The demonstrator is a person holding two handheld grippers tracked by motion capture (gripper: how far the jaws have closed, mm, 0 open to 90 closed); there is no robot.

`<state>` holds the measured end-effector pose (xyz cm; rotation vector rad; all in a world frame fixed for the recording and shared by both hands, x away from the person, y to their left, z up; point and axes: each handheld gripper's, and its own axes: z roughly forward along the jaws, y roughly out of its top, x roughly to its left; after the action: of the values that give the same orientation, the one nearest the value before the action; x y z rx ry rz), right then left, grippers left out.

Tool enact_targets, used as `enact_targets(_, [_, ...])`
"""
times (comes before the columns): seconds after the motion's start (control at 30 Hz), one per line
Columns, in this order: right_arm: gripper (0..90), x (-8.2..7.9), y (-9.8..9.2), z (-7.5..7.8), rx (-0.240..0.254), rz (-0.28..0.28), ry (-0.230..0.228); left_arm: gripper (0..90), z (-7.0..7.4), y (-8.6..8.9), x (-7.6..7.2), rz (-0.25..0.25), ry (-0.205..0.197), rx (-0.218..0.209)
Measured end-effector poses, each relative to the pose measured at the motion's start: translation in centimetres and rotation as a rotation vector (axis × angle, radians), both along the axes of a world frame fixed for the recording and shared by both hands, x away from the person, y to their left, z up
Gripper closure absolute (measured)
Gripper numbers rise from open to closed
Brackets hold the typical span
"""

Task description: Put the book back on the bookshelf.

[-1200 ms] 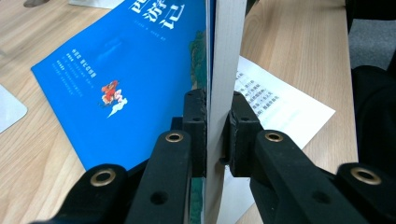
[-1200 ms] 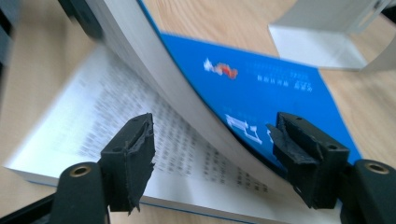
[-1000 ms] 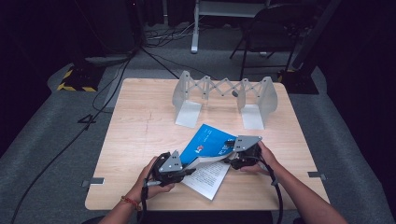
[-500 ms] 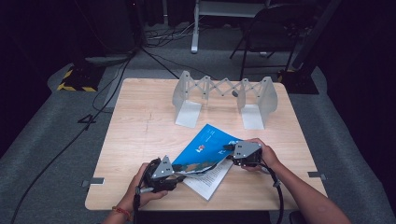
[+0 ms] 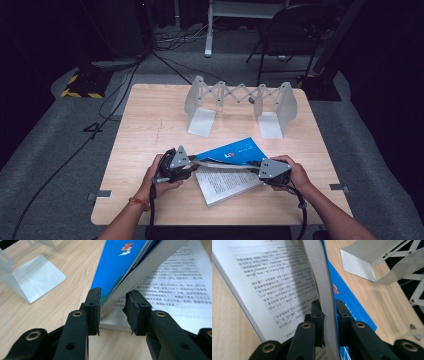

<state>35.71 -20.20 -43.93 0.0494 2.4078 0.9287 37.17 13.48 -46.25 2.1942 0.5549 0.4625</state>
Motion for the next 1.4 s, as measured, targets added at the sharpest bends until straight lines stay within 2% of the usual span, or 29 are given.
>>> enact_targets(0.07, [81.5, -0.3, -0.2, 0.3, 0.008, -0.007, 0.005, 64.4, 0.0, -0.2, 0.6, 0.002, 0.011, -0.008])
enact_targets(0.13, [81.6, -0.3, -0.2, 0.5, 0.006, -0.016, 0.021, 63.4, 0.2, -0.3, 0.8, -0.001, 0.047, -0.009])
enact_targets(0.2, [81.5, -0.3, -0.1, 0.5, 0.0, -0.011, 0.021, 53.8, 0.7, -0.4, 0.1, -0.023, 0.053, -0.028])
enact_targets(0.3, [81.3, -0.2, -0.1, 0.6, -0.011, -0.005, 0.032, 40.6, 2.0, -1.4, -1.9, -0.031, 0.01, -0.015])
enact_targets(0.33, [81.3, -0.1, -0.1, 0.6, -0.011, -0.002, 0.033, 39.0, 2.3, -2.0, -2.6, -0.042, -0.016, 0.005])
enact_targets(0.37, [81.3, -0.1, 0.0, 0.6, -0.014, 0.0, 0.034, 36.5, 2.3, -2.0, -2.6, -0.042, -0.016, 0.005])
enact_targets(0.43, [81.2, -0.1, 0.0, 0.6, -0.017, 0.002, 0.035, 35.5, 2.8, -3.2, -3.9, -0.078, -0.046, -0.002])
enact_targets(0.5, [81.0, -0.1, 0.0, 0.6, -0.019, 0.001, 0.043, 33.0, 3.0, -4.2, -4.3, -0.067, -0.065, 0.028])
enact_targets(0.57, [80.7, 0.1, -0.1, 0.6, -0.013, 0.003, 0.06, 32.9, 3.1, -5.0, -4.1, -0.045, -0.062, 0.022])
enact_targets(0.6, [80.6, 0.2, -0.1, 0.5, -0.012, 0.007, 0.061, 35.2, 3.1, -5.3, -3.9, -0.02, -0.062, 0.042])
enact_targets(0.7, [80.2, 0.3, -0.2, 0.5, -0.01, 0.012, 0.074, 45.5, 2.9, -5.4, -3.7, -0.028, -0.069, 0.033])
enact_targets(0.73, [80.0, 0.4, -0.2, 0.4, -0.006, 0.019, 0.077, 49.7, 2.8, -5.1, -3.5, -0.048, -0.06, 0.02])
enact_targets(0.77, [79.5, 0.4, -0.3, 0.4, 0.001, 0.017, 0.092, 58.5, 2.7, -5.0, -3.5, -0.064, -0.054, 0.009])
enact_targets(0.83, [78.1, 0.6, -0.3, 0.3, 0.014, 0.021, 0.106, 65.8, 2.3, -4.8, -3.4, -0.097, -0.054, 0.016])
enact_targets(0.87, [76.9, 0.6, -0.4, 0.3, 0.021, 0.024, 0.112, 68.7, 2.3, -4.8, -3.4, -0.097, -0.054, 0.016])
enact_targets(0.9, [76.9, 0.6, -0.4, 0.3, 0.021, 0.024, 0.112, 68.7, 2.0, -4.5, -3.4, -0.12, -0.046, 0.013])
enact_targets(0.93, [74.2, 0.8, -0.5, 0.2, 0.045, 0.029, 0.133, 71.7, 1.8, -4.4, -3.4, -0.132, -0.043, 0.016])
enact_targets(1.03, [62.3, 1.2, -0.8, -0.3, 0.075, 0.032, 0.153, 73.8, 1.4, -4.2, -3.3, -0.159, -0.041, 0.038])
enact_targets(1.13, [54.8, 2.0, -2.0, -1.0, 0.113, 0.016, 0.177, 74.4, 1.1, -3.9, -3.1, -0.177, -0.025, 0.019])
enact_targets(1.17, [55.2, 2.3, -2.5, -1.3, 0.119, 0.002, 0.175, 75.0, 1.1, -3.9, -3.1, -0.177, -0.025, 0.019])
enact_targets(1.2, [55.3, 2.6, -3.1, -1.6, 0.139, -0.015, 0.186, 75.2, 1.1, -3.7, -3.0, -0.181, -0.02, 0.01])
enact_targets(1.23, [55.3, 2.6, -3.1, -1.6, 0.139, -0.015, 0.186, 75.2, 1.0, -3.4, -2.9, -0.184, -0.01, -0.009])
enact_targets(1.27, [55.5, 3.1, -3.9, -1.9, 0.172, -0.034, 0.207, 75.7, 1.0, -3.2, -2.8, -0.184, -0.007, -0.015])
enact_targets(1.3, [57.0, 3.4, -4.4, -2.1, 0.18, -0.037, 0.208, 75.9, 1.0, -3.0, -2.7, -0.184, -0.003, -0.021])
enact_targets(1.37, [60.1, 3.7, -5.0, -2.3, 0.237, -0.017, 0.23, 75.7, 1.0, -2.5, -2.5, -0.195, 0.007, -0.026])
enact_targets(1.4, [63.1, 3.6, -4.8, -2.3, 0.222, -0.002, 0.215, 75.4, 1.0, -2.3, -2.4, -0.197, 0.011, -0.025])
